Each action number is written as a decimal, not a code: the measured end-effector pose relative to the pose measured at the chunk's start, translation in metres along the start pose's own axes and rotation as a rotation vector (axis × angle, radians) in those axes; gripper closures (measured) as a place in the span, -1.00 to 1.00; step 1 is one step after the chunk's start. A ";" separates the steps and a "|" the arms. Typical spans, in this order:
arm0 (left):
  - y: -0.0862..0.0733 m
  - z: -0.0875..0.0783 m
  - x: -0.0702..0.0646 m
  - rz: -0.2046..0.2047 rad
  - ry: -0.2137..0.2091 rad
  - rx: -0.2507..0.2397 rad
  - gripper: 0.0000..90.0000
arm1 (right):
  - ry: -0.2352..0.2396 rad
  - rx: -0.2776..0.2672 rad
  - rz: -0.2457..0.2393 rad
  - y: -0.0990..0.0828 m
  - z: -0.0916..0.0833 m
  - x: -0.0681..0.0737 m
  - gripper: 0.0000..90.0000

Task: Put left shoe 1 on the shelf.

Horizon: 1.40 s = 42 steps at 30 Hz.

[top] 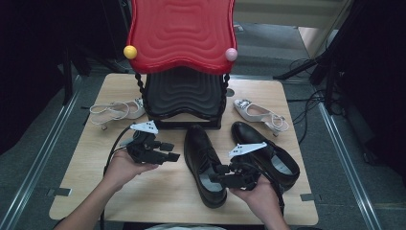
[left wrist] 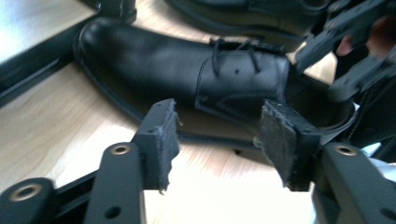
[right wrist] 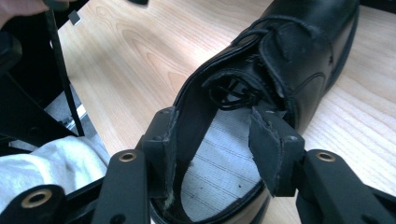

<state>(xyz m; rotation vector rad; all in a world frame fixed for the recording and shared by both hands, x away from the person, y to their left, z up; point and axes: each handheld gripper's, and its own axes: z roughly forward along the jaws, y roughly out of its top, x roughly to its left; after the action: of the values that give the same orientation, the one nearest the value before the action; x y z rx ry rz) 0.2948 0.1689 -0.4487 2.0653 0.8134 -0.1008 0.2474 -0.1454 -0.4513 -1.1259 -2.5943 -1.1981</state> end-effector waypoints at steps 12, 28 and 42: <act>0.036 -0.020 0.005 0.037 -0.013 -0.021 0.14 | 0.004 0.019 0.030 0.002 0.006 0.012 0.19; 0.076 -0.043 0.012 0.069 -0.026 -0.041 0.57 | 0.008 0.159 0.015 0.018 0.044 0.027 0.24; 0.130 -0.081 0.017 0.098 -0.010 -0.095 0.52 | -0.062 0.242 0.004 0.025 0.075 0.026 0.31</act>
<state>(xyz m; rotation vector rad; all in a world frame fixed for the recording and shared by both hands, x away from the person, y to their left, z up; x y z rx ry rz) 0.3662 0.1887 -0.3136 2.0093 0.6970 -0.0177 0.2614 -0.0681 -0.4789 -1.1340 -2.6889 -0.8303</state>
